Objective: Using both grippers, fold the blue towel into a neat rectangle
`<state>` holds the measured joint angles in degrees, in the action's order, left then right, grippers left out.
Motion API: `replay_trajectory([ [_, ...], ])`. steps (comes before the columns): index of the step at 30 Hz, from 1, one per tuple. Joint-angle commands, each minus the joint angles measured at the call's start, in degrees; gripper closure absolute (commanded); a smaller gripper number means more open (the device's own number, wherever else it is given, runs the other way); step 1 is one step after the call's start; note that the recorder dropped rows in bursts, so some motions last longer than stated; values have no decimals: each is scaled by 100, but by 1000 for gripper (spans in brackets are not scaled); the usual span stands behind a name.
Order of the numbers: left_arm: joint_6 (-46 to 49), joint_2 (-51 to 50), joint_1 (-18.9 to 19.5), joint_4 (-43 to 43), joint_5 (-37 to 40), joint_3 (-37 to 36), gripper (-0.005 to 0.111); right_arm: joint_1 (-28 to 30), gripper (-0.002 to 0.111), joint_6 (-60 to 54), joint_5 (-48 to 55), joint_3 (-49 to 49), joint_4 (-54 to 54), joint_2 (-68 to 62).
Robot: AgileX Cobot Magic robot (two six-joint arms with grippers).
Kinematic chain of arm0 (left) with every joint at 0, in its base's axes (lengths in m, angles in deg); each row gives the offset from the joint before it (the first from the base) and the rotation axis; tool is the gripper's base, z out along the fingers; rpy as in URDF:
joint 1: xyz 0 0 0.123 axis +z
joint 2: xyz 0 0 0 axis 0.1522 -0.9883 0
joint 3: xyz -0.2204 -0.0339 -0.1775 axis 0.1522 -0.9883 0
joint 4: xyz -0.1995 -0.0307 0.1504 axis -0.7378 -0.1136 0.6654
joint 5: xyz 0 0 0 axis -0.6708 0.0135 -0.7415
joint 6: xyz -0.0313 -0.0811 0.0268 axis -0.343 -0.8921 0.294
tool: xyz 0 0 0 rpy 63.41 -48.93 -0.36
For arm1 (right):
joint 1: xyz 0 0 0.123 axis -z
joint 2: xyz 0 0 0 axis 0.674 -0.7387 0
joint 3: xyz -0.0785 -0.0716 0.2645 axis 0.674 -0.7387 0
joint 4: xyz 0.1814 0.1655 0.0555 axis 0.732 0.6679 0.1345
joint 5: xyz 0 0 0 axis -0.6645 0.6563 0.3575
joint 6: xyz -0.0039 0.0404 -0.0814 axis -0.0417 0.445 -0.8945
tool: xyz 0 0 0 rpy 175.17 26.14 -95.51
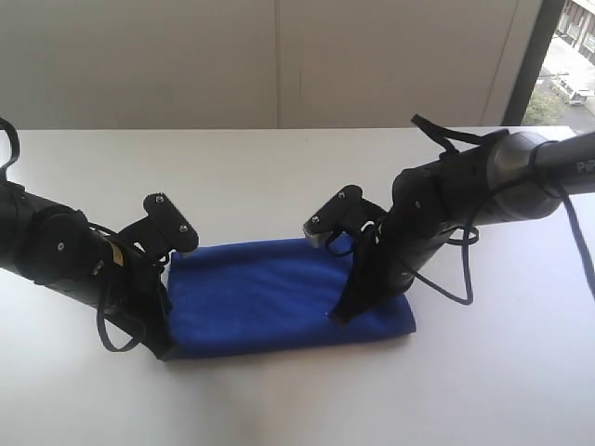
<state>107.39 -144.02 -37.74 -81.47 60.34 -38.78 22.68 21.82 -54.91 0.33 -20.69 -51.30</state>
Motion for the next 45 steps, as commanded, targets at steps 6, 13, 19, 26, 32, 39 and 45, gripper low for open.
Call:
replay_trajectory([
  [6,-58,68,-29,10,109,-14,106,29,108,829,970,-66,-201,-45],
  [13,-79,402,-29,-13,75,227,106,29,108,828,379,79,-201,791],
  [19,12,-382,-29,-12,315,1398,107,148,108,828,-173,529,-201,567],
  [26,290,-1396,-16,0,128,2003,107,423,108,828,-453,555,-216,-29],
  [32,410,-1654,-16,12,-118,2003,107,503,108,828,-443,544,-299,-260],
  [39,425,-1683,155,12,330,1983,107,568,108,818,-472,536,-299,-507],
  [45,377,-1402,155,-13,351,1983,107,568,108,818,-806,536,-299,-61],
])
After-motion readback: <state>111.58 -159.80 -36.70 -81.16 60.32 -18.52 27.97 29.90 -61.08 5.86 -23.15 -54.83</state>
